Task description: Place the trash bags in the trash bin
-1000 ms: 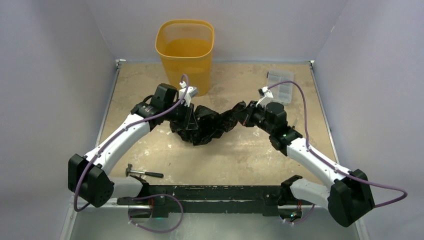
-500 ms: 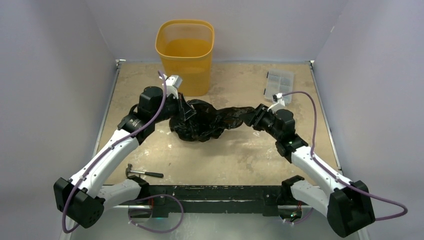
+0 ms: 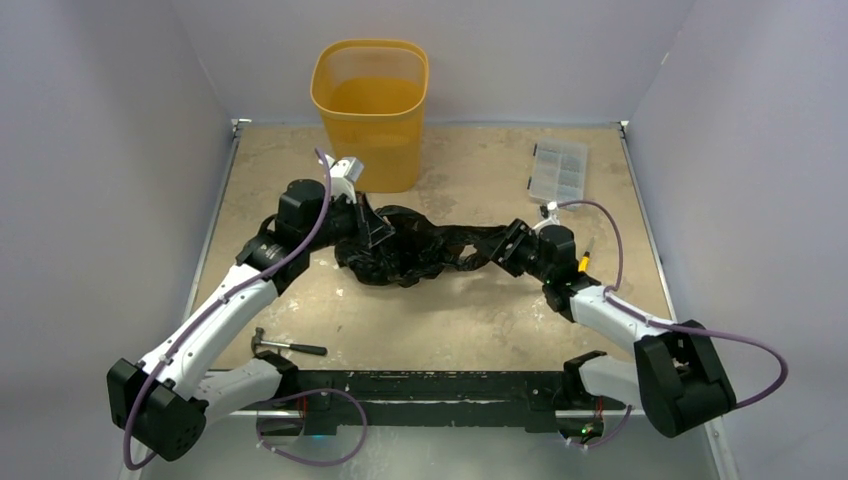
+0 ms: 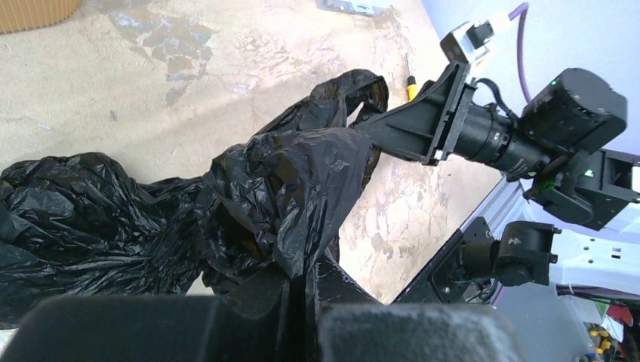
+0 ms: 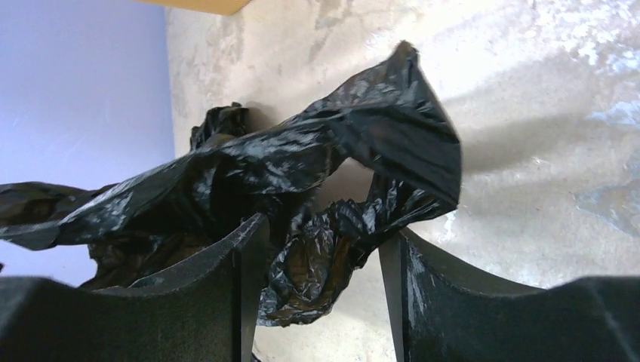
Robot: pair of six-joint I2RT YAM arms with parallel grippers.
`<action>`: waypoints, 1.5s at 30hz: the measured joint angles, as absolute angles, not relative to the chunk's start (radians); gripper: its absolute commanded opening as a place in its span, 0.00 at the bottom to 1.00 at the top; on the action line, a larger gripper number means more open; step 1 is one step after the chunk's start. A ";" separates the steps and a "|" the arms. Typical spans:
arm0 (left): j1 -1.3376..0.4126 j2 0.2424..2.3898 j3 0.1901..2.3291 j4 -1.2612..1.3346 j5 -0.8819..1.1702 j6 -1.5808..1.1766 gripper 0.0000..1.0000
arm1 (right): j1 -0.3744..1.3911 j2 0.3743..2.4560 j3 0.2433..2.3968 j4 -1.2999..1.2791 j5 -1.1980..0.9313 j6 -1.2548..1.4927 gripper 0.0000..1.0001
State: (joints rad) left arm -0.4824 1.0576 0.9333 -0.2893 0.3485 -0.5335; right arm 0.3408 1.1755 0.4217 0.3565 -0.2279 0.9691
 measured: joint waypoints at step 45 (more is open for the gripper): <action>-0.706 1.420 0.845 -0.242 0.234 -0.606 0.00 | 0.285 0.988 0.867 -0.467 -0.101 0.530 0.03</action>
State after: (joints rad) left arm -0.7063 1.4197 0.8452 -0.2417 0.2340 -0.6060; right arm 0.2848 0.9882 0.8669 -0.4671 -0.1005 0.5297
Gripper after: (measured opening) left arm 0.003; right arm 0.028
